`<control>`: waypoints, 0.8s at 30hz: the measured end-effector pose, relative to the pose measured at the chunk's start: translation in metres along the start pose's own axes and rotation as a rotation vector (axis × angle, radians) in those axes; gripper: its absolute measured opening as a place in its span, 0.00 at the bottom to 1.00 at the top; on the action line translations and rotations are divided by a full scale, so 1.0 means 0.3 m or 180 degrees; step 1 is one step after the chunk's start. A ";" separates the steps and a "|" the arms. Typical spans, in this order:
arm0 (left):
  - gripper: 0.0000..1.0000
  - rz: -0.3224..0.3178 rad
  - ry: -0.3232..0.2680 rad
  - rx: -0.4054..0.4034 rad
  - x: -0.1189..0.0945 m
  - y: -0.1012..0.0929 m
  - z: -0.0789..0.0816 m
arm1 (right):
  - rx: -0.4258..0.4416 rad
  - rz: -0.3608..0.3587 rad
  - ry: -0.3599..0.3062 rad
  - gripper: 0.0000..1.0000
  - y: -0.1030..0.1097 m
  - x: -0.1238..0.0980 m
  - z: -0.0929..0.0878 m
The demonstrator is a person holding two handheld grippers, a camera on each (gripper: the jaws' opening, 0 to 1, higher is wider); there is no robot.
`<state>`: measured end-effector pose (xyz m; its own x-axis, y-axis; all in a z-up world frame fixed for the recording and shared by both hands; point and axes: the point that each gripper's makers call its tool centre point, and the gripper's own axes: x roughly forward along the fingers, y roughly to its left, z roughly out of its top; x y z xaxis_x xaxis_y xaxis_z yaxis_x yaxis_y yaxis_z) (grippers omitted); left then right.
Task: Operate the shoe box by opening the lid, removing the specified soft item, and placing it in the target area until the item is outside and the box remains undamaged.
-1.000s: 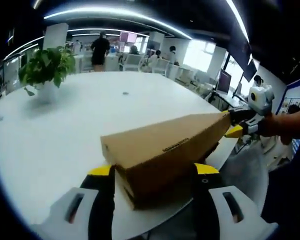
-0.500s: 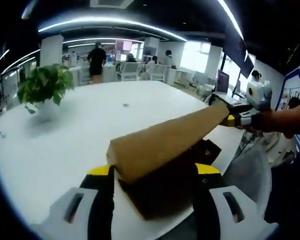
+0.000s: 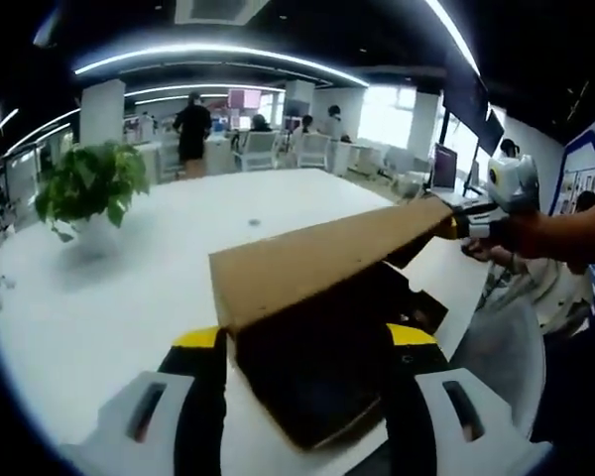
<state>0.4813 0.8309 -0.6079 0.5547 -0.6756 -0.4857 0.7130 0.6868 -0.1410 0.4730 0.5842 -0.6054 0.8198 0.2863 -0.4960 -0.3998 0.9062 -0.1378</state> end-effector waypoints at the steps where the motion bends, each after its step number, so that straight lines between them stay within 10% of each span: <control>1: 0.63 0.0005 -0.0011 0.0007 0.004 0.003 0.008 | 0.0000 -0.0007 0.0002 0.02 -0.003 0.002 0.003; 12: 0.60 0.0117 -0.0073 -0.0066 0.010 0.052 0.030 | 0.0111 -0.0153 0.0242 0.00 -0.066 0.048 0.044; 24: 0.38 0.0301 0.0782 -0.0415 -0.032 0.057 -0.322 | 0.0215 -0.0115 0.0289 0.00 -0.096 0.079 0.062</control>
<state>0.4466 0.8750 -0.6891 0.4843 -0.5327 -0.6940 0.5931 0.7831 -0.1872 0.5116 0.5706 -0.5971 0.7914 0.2265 -0.5679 -0.3397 0.9351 -0.1005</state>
